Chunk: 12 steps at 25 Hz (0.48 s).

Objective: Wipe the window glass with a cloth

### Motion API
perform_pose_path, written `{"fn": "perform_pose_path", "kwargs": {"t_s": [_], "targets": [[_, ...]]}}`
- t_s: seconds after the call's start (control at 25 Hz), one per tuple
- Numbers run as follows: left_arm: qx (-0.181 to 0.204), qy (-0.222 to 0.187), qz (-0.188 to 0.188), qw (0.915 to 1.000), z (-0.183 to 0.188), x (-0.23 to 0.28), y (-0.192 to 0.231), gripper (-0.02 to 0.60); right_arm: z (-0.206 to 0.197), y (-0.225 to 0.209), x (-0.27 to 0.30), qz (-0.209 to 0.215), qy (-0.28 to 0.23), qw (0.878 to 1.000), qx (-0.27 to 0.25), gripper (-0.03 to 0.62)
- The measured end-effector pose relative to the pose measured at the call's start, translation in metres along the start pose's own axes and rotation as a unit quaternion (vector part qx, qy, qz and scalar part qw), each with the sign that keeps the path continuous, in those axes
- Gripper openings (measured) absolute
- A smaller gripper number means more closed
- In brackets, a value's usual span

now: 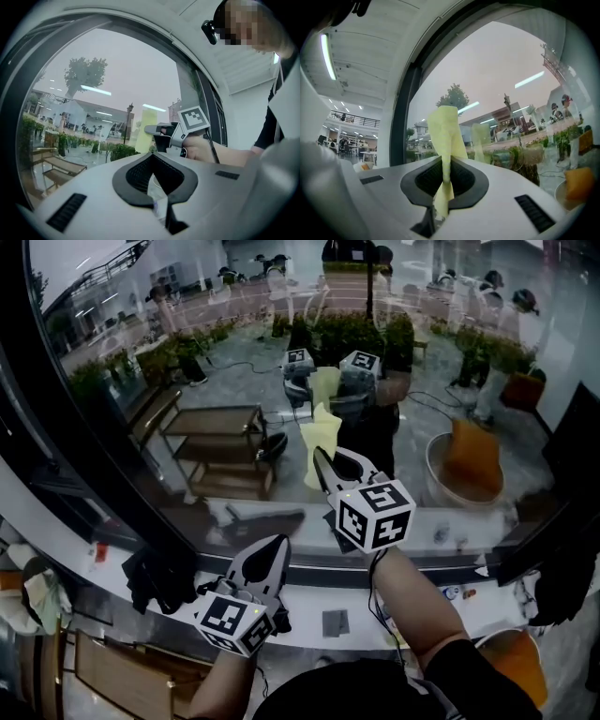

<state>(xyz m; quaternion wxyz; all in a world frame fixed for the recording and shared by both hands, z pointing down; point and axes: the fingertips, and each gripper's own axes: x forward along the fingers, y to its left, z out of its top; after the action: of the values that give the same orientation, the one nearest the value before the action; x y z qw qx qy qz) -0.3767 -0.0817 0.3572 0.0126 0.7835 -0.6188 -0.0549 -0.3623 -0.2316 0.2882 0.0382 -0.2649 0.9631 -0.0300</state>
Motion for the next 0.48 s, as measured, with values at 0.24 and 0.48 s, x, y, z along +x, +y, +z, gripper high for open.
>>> {"fn": "perform_pose_path", "kwargs": {"t_s": [0.24, 0.48], "targets": [[0.015, -0.015, -0.021, 0.9996, 0.026, 0.018, -0.015, -0.002, 0.038, -0.009, -0.005, -0.009, -0.021, 1.0, -0.005, 0.038], [0.031, -0.038, -0.036, 0.9982, 0.045, 0.031, -0.026, -0.002, 0.052, -0.012, -0.003, -0.017, -0.03, 0.999, -0.008, 0.038]]}}
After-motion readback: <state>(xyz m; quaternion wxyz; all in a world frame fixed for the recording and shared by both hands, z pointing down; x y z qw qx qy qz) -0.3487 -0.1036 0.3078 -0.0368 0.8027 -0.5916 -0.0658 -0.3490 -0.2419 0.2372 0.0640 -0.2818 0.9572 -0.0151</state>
